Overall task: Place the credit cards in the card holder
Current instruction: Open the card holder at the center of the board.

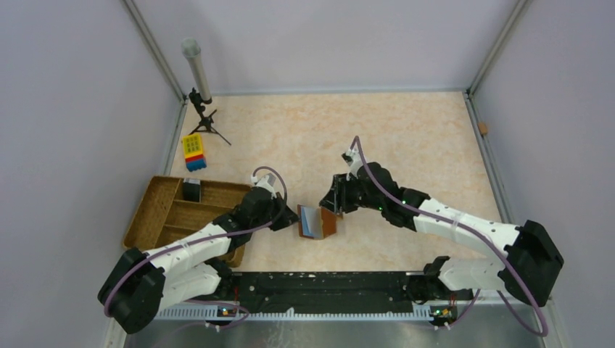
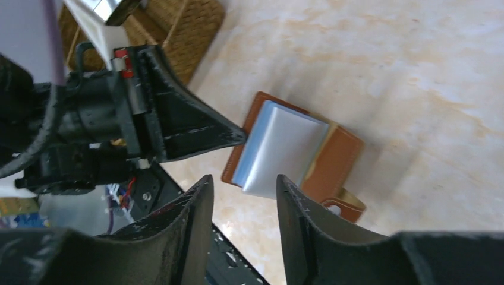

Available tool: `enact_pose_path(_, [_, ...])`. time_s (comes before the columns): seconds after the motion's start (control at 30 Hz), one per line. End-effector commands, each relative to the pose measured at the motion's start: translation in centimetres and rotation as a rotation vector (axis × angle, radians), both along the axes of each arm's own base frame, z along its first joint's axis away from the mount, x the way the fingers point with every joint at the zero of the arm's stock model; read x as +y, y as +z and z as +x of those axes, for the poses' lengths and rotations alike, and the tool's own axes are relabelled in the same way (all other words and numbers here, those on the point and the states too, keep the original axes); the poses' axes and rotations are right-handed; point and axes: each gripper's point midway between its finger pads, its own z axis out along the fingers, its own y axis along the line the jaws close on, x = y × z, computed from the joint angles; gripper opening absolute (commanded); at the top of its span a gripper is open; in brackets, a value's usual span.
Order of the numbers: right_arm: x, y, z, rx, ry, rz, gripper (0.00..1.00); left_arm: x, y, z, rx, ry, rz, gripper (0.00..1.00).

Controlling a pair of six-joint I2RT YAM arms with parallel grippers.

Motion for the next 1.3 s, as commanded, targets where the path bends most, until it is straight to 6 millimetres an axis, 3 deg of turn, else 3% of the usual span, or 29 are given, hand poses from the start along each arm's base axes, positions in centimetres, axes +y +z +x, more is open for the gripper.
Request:
enact_pose_path(0.0, [4.4, 1.9, -1.9, 0.012, 0.163, 0.157, 0.40, -0.9, 1.7, 0.6, -0.047, -0.013, -0.053, 0.00])
enact_pose_path(0.17, [6.9, -0.3, -2.9, 0.078, 0.195, 0.126, 0.36, -1.1, 1.7, 0.6, -0.044, -0.015, -0.061, 0.00])
enact_pose_path(0.37, [8.5, -2.5, -3.4, 0.147, 0.188, 0.109, 0.31, -1.2, 2.0, 0.6, -0.047, -0.016, -0.068, 0.00])
enact_pose_path(0.7, [9.9, -3.7, -4.1, 0.199, 0.197, 0.124, 0.20, -1.2, 2.2, 0.7, -0.049, -0.012, -0.075, 0.00])
enact_pose_path(0.9, [9.4, -6.2, -3.8, 0.243, 0.144, 0.078, 0.17, -1.3, 2.4, 0.7, -0.053, -0.009, -0.086, 0.00])
enact_pose_path(1.13, [6.2, -10.2, -2.1, 0.216, -0.016, -0.072, 0.13, -1.1, 2.7, 0.7, -0.059, 0.001, -0.094, 0.00])
enact_pose_path(1.27, [4.9, -11.4, -1.4, 0.198, -0.073, -0.132, 0.12, -1.0, 2.5, 0.7, -0.054, 0.005, -0.089, 0.00])
